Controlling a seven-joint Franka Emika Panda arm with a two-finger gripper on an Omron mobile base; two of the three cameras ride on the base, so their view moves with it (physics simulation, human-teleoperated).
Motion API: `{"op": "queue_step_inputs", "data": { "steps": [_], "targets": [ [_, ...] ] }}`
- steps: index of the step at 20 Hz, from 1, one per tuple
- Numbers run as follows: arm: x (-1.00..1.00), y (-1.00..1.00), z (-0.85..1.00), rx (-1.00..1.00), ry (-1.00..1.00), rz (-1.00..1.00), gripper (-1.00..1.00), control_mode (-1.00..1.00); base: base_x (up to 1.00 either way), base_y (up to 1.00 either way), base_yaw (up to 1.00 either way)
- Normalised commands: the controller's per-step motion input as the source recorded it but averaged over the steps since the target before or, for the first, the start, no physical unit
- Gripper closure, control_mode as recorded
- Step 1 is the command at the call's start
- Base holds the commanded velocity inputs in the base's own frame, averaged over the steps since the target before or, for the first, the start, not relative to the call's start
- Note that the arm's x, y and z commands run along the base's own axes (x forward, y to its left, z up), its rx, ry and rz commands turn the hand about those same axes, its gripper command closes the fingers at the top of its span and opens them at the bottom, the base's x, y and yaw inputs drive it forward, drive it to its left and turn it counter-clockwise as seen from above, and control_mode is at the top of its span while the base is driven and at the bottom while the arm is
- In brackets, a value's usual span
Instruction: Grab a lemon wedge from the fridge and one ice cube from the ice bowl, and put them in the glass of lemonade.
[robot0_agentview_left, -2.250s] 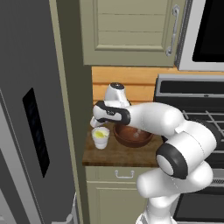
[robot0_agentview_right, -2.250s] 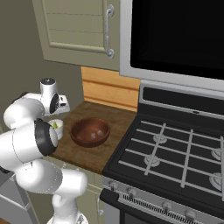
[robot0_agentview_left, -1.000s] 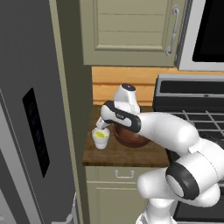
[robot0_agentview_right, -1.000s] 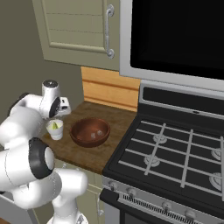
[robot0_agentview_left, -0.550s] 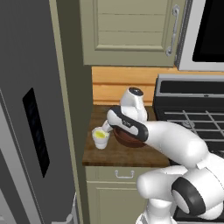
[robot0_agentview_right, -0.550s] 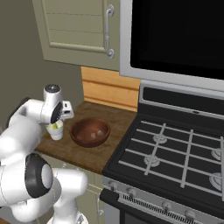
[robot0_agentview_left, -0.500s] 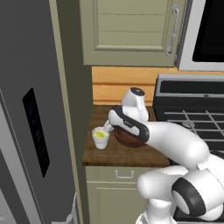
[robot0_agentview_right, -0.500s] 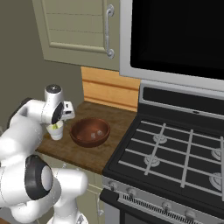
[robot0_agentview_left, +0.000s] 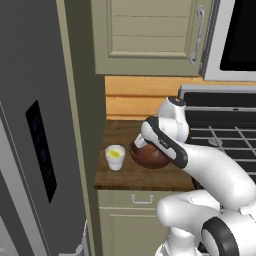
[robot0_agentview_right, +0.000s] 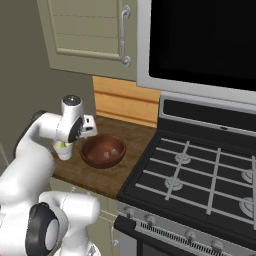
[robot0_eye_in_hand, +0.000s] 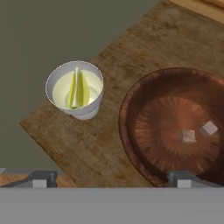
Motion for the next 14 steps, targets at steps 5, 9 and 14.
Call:
{"op": "queue_step_inputs", "data": {
  "steps": [5,9,14],
  "targets": [
    [-0.24,-0.19,0.23,-0.12,0.0,-0.15,-1.0,-1.0,0.0,0.0,0.0],
    [-0.09,-0.4,-0.19,0.0,-0.1,-0.04,-1.0,-1.0,0.0,0.0,0.0],
    [0.0,-0.41,-0.02,0.0,-0.05,-0.12,-1.0,-1.0,0.0,0.0,0.0]
  ]
}}
